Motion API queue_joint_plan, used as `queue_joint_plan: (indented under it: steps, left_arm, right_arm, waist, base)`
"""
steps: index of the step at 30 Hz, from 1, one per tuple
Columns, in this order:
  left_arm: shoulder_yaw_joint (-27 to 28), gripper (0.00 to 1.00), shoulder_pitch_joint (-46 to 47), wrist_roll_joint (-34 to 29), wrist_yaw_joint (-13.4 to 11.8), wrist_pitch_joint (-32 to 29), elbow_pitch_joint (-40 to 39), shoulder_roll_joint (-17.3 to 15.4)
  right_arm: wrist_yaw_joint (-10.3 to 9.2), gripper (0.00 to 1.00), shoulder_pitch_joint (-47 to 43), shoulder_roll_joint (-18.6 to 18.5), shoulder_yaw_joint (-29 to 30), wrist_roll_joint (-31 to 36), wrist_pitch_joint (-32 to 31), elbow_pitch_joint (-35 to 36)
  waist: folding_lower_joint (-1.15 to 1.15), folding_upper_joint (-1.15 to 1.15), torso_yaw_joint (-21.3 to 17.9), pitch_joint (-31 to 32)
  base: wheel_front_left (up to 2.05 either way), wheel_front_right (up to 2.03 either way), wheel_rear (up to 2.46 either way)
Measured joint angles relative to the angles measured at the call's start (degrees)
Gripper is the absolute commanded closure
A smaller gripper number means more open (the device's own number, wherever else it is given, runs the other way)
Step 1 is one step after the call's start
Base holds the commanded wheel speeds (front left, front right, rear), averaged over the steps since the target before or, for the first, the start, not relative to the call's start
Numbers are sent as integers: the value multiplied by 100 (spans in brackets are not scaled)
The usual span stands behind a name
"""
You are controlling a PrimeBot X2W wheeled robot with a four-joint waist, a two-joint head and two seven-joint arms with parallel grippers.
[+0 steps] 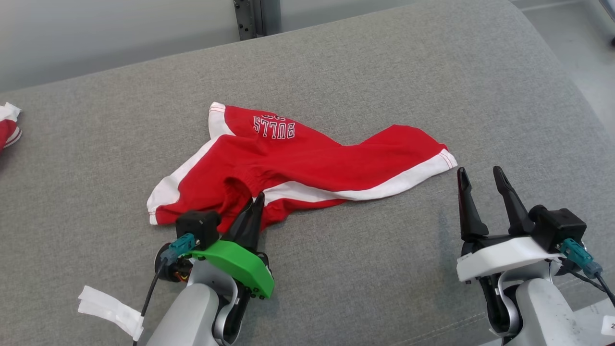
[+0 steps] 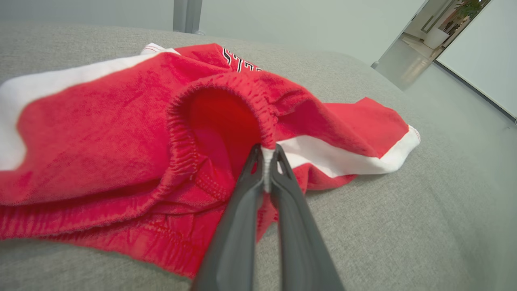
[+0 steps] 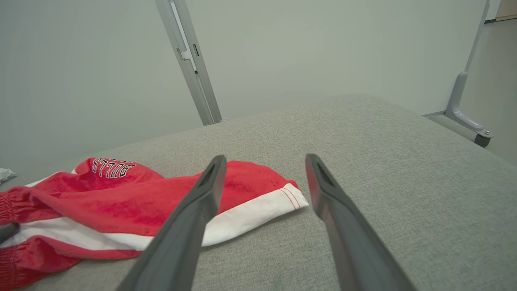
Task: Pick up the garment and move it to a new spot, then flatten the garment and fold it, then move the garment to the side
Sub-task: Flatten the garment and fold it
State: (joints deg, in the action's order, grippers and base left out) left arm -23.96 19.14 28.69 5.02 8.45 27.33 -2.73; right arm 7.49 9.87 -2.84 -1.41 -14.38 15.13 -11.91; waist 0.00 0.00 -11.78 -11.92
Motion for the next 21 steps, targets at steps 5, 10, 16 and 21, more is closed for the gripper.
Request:
queue_joint_plan:
  steps: [5, 10, 16, 21]
  left_arm:
    - [16, 100, -31, 56, 1, 149, -205, -44]
    - [179, 100, -328, 135, -91, 174, -661, -294]
    - [446, 100, -569, 272, -271, 78, -1069, -604]
    - [504, 100, -644, 298, -360, 69, -1169, -670]
  right_arm:
    - [0, 0, -2, -1, 137, 67, 0, -71]
    - [0, 0, -5, -1, 247, 541, 0, -364]
    - [1, 0, 47, -30, -97, 902, 0, -883]
    - [1, 0, 210, -200, -641, 1157, 0, -1381]
  waist:
    - [0, 0, 105, 20]
    - [0, 0, 278, 22]
    - [0, 0, 490, -11]
    - [0, 0, 591, -90]
  base:
    - [0, 0, 0]
    - [0, 0, 0]
    - [0, 0, 0]
    - [0, 0, 0]
